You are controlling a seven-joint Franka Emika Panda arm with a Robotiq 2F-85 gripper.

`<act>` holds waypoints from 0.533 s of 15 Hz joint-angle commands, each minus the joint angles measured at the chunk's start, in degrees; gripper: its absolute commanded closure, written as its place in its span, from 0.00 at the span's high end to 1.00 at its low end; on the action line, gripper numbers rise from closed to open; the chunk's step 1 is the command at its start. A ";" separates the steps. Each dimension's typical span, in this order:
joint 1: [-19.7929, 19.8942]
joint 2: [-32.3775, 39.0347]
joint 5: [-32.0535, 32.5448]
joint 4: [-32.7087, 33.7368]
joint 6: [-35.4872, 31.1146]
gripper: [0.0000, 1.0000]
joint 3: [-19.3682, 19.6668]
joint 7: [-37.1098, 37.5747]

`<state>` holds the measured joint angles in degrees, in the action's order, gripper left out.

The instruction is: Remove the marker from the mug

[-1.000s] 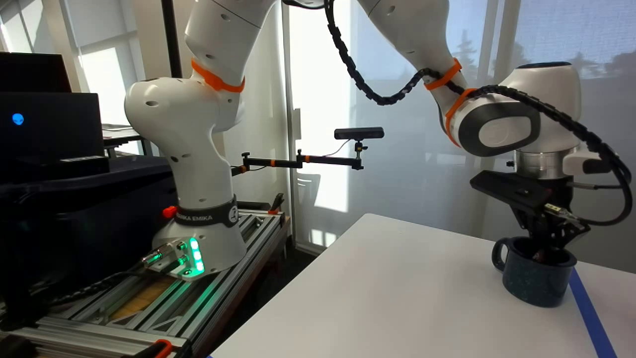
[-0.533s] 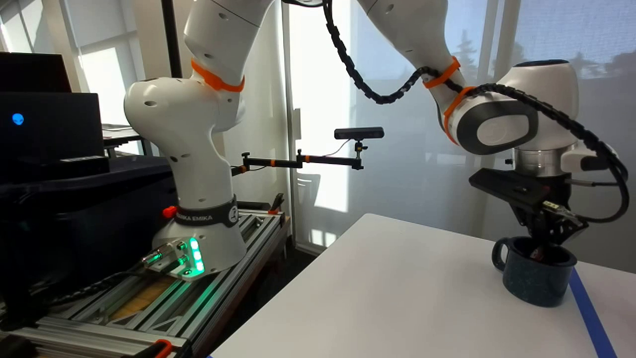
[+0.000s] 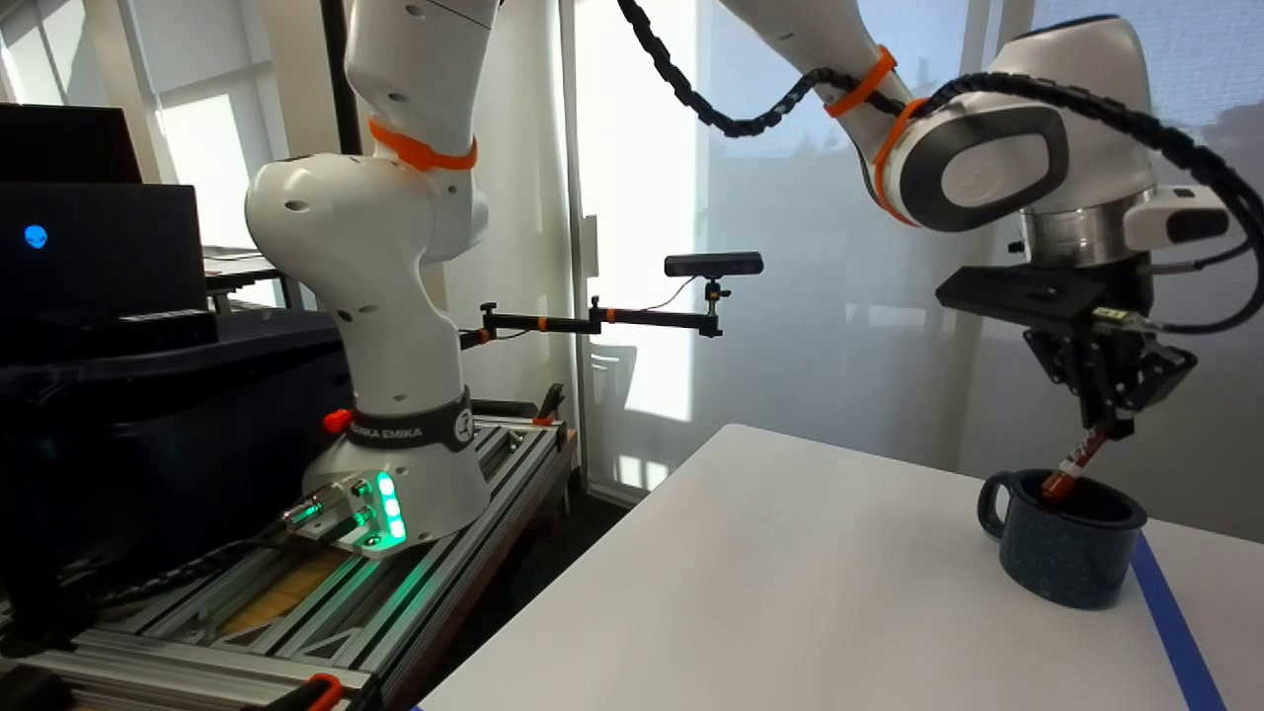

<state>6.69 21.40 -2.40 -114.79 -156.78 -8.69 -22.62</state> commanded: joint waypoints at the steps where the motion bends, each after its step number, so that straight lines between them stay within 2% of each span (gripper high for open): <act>1: 1.29 -9.38 -3.45 -4.84 7.86 0.05 -0.08 0.18; 5: 0.68 -15.88 -3.87 -6.88 18.44 0.05 4.40 3.16; 8: 0.61 -17.61 -2.86 -8.47 23.69 0.05 8.09 7.07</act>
<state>7.89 7.13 -5.42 -119.83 -137.11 -3.53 -19.06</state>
